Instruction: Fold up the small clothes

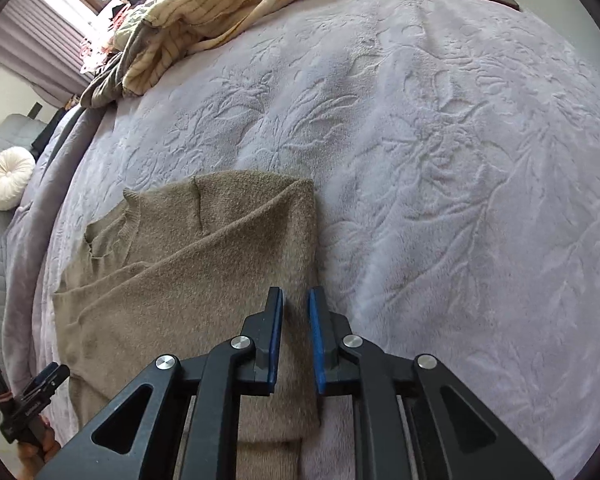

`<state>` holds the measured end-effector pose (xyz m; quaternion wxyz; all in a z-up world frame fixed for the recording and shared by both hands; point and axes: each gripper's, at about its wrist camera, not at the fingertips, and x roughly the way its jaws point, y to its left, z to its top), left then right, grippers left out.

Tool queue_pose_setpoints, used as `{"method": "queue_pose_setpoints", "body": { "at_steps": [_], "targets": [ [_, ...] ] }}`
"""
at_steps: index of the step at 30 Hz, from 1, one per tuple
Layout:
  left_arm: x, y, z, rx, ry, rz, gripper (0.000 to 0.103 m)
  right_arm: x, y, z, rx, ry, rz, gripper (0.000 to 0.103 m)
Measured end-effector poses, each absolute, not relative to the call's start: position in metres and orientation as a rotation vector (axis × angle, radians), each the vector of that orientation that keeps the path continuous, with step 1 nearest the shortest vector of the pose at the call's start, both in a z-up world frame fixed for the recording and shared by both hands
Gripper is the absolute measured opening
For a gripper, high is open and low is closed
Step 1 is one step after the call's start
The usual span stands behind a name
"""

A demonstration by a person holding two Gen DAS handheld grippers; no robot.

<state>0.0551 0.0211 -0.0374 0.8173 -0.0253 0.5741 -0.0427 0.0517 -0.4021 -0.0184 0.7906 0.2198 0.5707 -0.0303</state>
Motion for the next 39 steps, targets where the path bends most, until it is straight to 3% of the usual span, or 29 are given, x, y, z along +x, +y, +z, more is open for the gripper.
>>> {"method": "queue_pose_setpoints", "body": {
  "at_steps": [5, 16, 19, 22, 27, 30, 31, 32, 33, 39],
  "targets": [
    [0.062, 0.017, -0.044, -0.047, 1.232, -0.093, 0.082, 0.026, -0.382, -0.004, 0.429, 1.212, -0.016, 0.015],
    [0.051, 0.037, -0.059, 0.048, 1.273, -0.016, 0.082, -0.015, -0.350, -0.026, 0.385, 1.311, 0.003, 0.015],
    [0.043, 0.047, -0.055, 0.037, 1.279, -0.009, 0.082, -0.033, -0.370, -0.025, 0.542, 1.287, 0.006, 0.019],
    [0.036, 0.055, -0.053, 0.017, 1.290, -0.003, 0.082, -0.051, -0.399, -0.035, 0.804, 1.237, -0.015, 0.038],
    [0.029, 0.057, -0.048, -0.012, 1.309, -0.011, 0.082, -0.066, -0.430, -0.077, 1.253, 1.083, 0.039, 0.038],
    [0.026, 0.054, -0.042, -0.019, 1.308, -0.027, 0.082, -0.058, -0.432, -0.095, 1.338, 1.052, 0.054, 0.039],
    [0.025, 0.051, -0.040, -0.015, 1.309, -0.031, 0.082, -0.056, -0.432, -0.098, 1.346, 1.050, 0.043, 0.035],
    [0.024, 0.050, -0.038, -0.008, 1.308, -0.036, 0.082, -0.056, -0.433, -0.099, 1.348, 1.054, 0.029, 0.019],
    [0.024, 0.048, -0.037, -0.003, 1.306, -0.043, 0.082, -0.056, -0.432, -0.096, 1.331, 1.061, 0.016, 0.014],
    [0.025, 0.040, -0.044, 0.016, 1.366, -0.059, 0.082, -0.056, -0.427, -0.072, 1.070, 1.134, -0.050, 0.012]
  ]
}}
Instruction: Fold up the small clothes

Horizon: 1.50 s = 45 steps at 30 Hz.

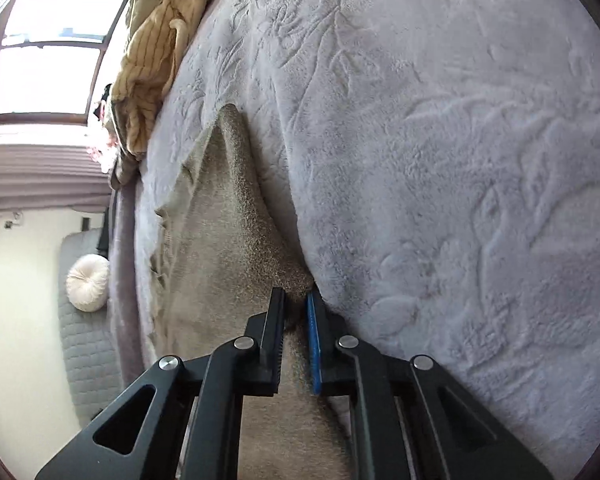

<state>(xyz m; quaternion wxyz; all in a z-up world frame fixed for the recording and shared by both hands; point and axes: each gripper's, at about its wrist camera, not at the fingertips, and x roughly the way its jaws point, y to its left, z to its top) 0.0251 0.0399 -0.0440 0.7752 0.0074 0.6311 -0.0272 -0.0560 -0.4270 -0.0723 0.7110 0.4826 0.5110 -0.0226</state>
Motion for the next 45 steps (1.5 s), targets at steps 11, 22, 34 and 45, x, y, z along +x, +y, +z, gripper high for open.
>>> {"method": "queue_pose_setpoints", "body": {
  "at_steps": [11, 22, 34, 45],
  "targets": [
    [0.000, 0.030, -0.035, 0.011, 1.420, -0.097, 0.082, -0.067, -0.387, -0.034, 0.907, 1.251, -0.033, 0.037],
    [-0.026, 0.028, -0.018, 0.026, 1.474, -0.135, 0.082, -0.096, -0.320, -0.010, 0.816, 1.374, 0.051, 0.042],
    [-0.066, 0.053, -0.006, 0.030, 1.527, -0.152, 0.082, -0.123, -0.269, 0.001, 0.761, 1.449, 0.078, 0.042],
    [-0.089, 0.079, -0.005, 0.033, 1.558, -0.173, 0.082, -0.142, -0.246, 0.000, 0.745, 1.499, 0.077, 0.042]
  ]
}}
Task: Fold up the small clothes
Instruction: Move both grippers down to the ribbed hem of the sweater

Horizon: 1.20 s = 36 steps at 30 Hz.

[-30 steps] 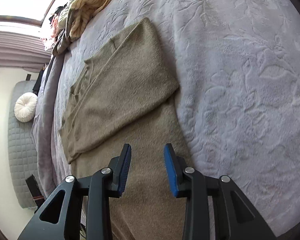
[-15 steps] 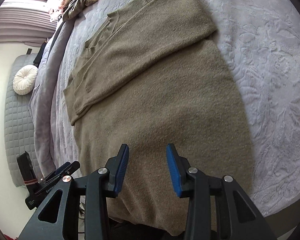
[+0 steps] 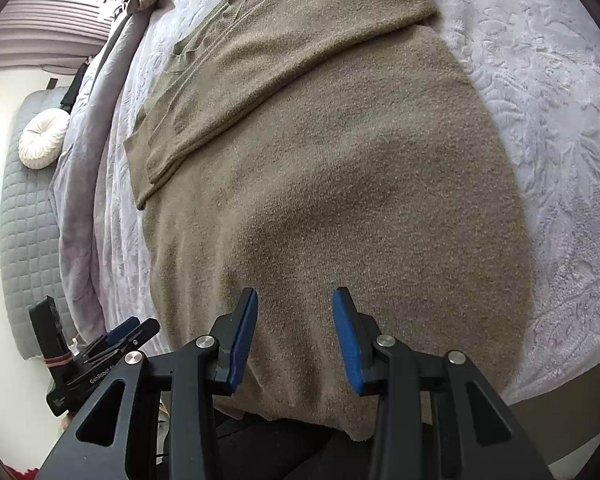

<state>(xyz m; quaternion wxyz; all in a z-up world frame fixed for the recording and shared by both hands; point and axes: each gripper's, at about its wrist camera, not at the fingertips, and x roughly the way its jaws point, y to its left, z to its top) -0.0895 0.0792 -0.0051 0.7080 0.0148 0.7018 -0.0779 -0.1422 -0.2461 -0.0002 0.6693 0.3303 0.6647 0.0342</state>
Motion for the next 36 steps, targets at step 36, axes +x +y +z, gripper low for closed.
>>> {"method": "queue_pose_setpoints", "body": {
  "at_steps": [36],
  "targets": [
    [-0.235, 0.082, -0.074, -0.025, 1.817, -0.574, 0.082, -0.236, -0.298, -0.036, 0.569, 1.702, 0.045, 0.043]
  ]
}}
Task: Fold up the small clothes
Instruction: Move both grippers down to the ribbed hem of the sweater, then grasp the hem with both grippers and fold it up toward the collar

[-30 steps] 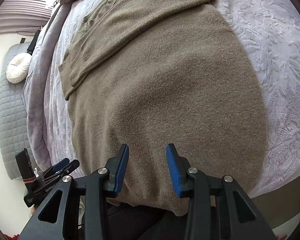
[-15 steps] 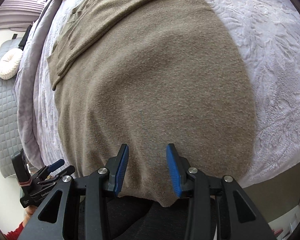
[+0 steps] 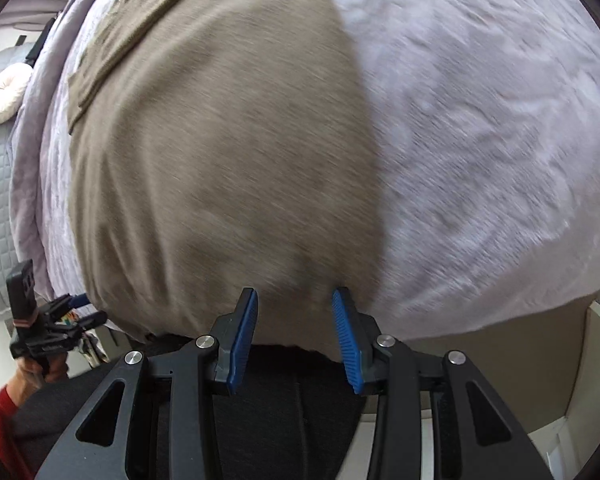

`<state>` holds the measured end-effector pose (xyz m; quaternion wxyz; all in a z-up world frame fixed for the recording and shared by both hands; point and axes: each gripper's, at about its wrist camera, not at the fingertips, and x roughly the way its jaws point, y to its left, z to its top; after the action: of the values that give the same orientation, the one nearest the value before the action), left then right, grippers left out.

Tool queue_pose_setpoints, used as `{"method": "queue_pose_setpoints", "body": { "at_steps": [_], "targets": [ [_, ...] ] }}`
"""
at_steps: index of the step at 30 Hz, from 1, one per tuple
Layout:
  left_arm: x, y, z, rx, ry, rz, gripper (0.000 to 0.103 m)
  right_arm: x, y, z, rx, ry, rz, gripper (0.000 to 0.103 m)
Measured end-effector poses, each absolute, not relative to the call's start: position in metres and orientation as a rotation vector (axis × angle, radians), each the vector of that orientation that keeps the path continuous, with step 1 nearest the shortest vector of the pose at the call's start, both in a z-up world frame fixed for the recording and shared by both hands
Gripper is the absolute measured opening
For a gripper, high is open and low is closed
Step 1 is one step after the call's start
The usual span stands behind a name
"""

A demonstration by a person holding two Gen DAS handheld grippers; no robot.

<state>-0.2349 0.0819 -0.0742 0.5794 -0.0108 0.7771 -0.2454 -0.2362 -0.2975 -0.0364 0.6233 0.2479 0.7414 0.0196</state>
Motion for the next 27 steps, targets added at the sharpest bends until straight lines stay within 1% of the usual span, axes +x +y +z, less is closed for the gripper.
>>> {"method": "queue_pose_setpoints", "body": {
  "at_steps": [4, 10, 11, 13, 14, 15, 16, 17, 18, 22, 27],
  "targets": [
    [-0.245, 0.081, -0.077, -0.032, 1.810, -0.606, 0.082, -0.257, -0.311, -0.056, 0.578, 1.757, 0.020, 0.043],
    [-0.249, 0.080, -0.066, -0.119, 1.810, -0.675, 0.082, -0.267, -0.311, -0.074, 0.654, 1.704, 0.098, 0.043],
    [-0.249, 0.076, -0.063, -0.125, 1.808, -0.689, 0.082, -0.267, -0.308, -0.076, 0.666, 1.701, 0.106, 0.045],
    [-0.251, 0.065, -0.061, -0.095, 1.803, -0.700, 0.081, -0.266, -0.305, -0.076, 0.726, 1.689, 0.133, 0.044],
    [-0.252, 0.058, -0.059, -0.082, 1.805, -0.702, 0.076, -0.266, -0.303, -0.076, 0.749, 1.682, 0.143, 0.044],
    [-0.254, 0.053, -0.061, -0.064, 1.810, -0.708, 0.052, -0.265, -0.301, -0.075, 0.756, 1.680, 0.144, 0.044],
    [-0.256, 0.050, -0.065, -0.049, 1.825, -0.711, 0.019, -0.264, -0.299, -0.076, 0.754, 1.691, 0.135, 0.038],
    [-0.254, 0.042, -0.070, -0.046, 1.845, -0.705, 0.011, -0.264, -0.295, -0.077, 0.759, 1.703, 0.126, 0.014],
    [-0.252, 0.042, -0.067, -0.055, 1.844, -0.705, 0.011, -0.263, -0.296, -0.077, 0.783, 1.715, 0.119, 0.008],
    [-0.243, 0.054, -0.048, -0.151, 1.797, -0.741, 0.011, -0.255, -0.300, -0.057, 0.850, 1.678, 0.186, 0.007],
    [-0.219, 0.063, -0.005, -0.284, 1.686, -0.756, 0.011, -0.232, -0.313, -0.016, 0.977, 1.521, 0.304, 0.007]
  ]
}}
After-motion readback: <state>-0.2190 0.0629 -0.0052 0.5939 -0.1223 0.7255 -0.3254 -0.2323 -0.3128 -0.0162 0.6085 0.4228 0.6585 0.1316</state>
